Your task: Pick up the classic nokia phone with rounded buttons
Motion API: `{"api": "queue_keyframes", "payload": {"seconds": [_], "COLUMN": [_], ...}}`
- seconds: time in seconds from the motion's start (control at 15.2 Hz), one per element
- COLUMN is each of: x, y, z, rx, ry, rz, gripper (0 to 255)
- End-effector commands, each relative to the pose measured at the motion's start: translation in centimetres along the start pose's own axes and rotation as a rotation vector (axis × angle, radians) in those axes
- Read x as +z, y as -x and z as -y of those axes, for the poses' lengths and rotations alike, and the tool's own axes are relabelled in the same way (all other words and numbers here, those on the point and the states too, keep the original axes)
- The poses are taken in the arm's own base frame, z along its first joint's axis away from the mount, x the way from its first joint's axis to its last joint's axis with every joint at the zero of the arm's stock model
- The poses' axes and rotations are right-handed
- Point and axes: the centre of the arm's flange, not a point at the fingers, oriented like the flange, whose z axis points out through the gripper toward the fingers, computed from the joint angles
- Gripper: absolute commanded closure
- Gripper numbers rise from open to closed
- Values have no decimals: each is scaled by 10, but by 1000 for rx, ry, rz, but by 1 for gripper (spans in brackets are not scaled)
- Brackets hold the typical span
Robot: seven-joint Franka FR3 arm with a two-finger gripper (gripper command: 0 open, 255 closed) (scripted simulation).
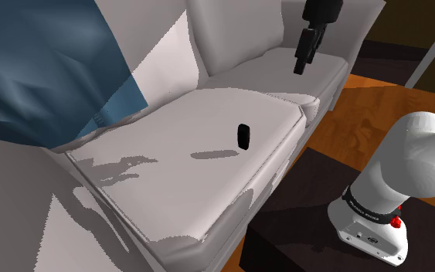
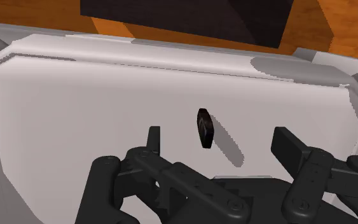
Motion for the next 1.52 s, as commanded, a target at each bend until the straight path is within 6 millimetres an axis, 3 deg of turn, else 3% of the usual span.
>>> {"api": "queue_keyframes", "payload": {"seconds": [0.0, 1.32, 1.45], "x": [0, 222, 232], "y": [0, -141, -140], "z": [0, 41, 41], "rx": [0, 124, 124], "ry": [0, -11, -11], "rz": [0, 33, 33], "gripper": [0, 0, 0]}}
